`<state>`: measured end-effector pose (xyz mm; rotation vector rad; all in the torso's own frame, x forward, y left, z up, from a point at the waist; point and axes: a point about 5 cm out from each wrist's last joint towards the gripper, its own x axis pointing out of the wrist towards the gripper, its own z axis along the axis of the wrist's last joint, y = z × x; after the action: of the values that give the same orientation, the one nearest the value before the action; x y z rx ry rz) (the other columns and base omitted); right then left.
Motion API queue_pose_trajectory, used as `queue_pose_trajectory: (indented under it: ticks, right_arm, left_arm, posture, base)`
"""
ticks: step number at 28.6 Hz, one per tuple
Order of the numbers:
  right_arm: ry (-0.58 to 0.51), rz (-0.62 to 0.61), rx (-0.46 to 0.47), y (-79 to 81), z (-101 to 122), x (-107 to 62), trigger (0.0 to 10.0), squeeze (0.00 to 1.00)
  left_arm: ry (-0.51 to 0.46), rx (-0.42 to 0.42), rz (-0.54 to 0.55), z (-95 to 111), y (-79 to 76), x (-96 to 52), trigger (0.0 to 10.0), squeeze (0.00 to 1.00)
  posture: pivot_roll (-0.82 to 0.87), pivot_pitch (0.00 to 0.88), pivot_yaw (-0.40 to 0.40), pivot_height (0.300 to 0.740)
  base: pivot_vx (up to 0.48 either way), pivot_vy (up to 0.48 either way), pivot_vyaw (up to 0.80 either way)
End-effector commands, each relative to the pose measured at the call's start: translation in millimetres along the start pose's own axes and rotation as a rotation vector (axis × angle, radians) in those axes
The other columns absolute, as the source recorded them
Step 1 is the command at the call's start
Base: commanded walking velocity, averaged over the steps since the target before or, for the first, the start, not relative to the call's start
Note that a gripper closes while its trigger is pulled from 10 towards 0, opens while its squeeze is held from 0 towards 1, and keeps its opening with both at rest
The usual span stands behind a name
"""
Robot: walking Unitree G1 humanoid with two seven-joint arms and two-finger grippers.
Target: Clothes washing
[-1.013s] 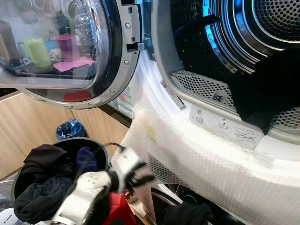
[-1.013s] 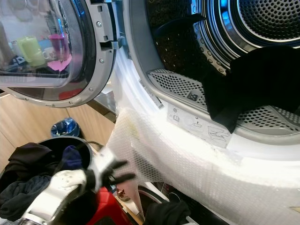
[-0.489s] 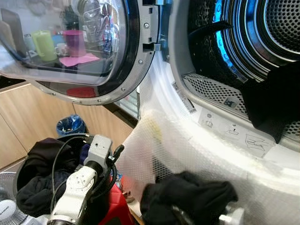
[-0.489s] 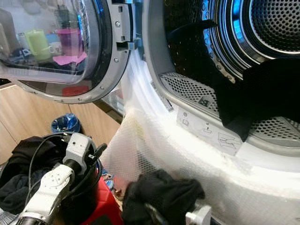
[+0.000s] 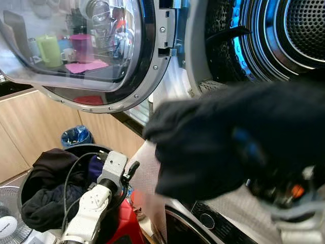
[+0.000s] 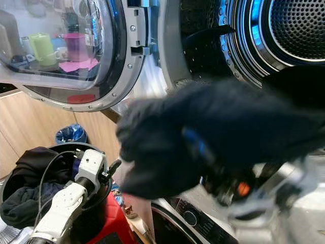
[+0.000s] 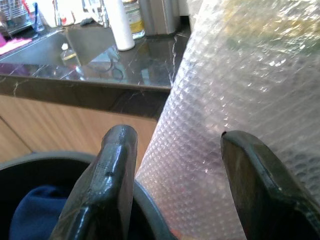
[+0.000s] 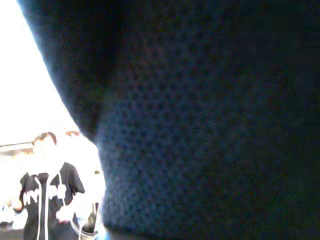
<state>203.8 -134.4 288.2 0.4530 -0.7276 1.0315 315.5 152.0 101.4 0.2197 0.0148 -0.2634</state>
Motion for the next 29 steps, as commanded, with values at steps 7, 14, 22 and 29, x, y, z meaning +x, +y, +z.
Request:
queue_pose_trajectory:
  ticks: [7,14,22,29]
  right_arm:
    - [-0.131,-0.005,-0.080,-45.0,44,53.5,0.0,0.00]
    - [-0.101,-0.112,-0.208,-94.3,78,111.5,0.0,0.00]
    - [0.087,-0.498,-0.283,-163.6,110,163.8,0.0,0.00]
    - [0.255,-0.937,-0.400,-199.3,114,139.4,0.0,0.00]
  left_arm:
    - [-0.003,-0.002,-0.002,1,-3.6,5.0,10.0,0.00]
    - [-0.003,-0.004,-0.004,2,-5.4,8.0,10.0,0.00]
    - [0.014,-0.015,-0.017,-2,-12.4,8.0,10.0,0.00]
    - [0.038,-0.023,-0.024,-7,-19.4,7.2,10.0,0.00]
  posture:
    - [0.16,0.000,-0.036,0.740]
    - [0.16,0.000,-0.038,0.740]
    - [0.14,0.000,-0.043,0.740]
    - [0.12,0.000,-0.062,0.740]
  base:
    - [0.000,0.000,0.00]
    - [0.000,0.000,0.00]
    - [0.000,0.000,0.00]
    - [0.000,0.000,0.00]
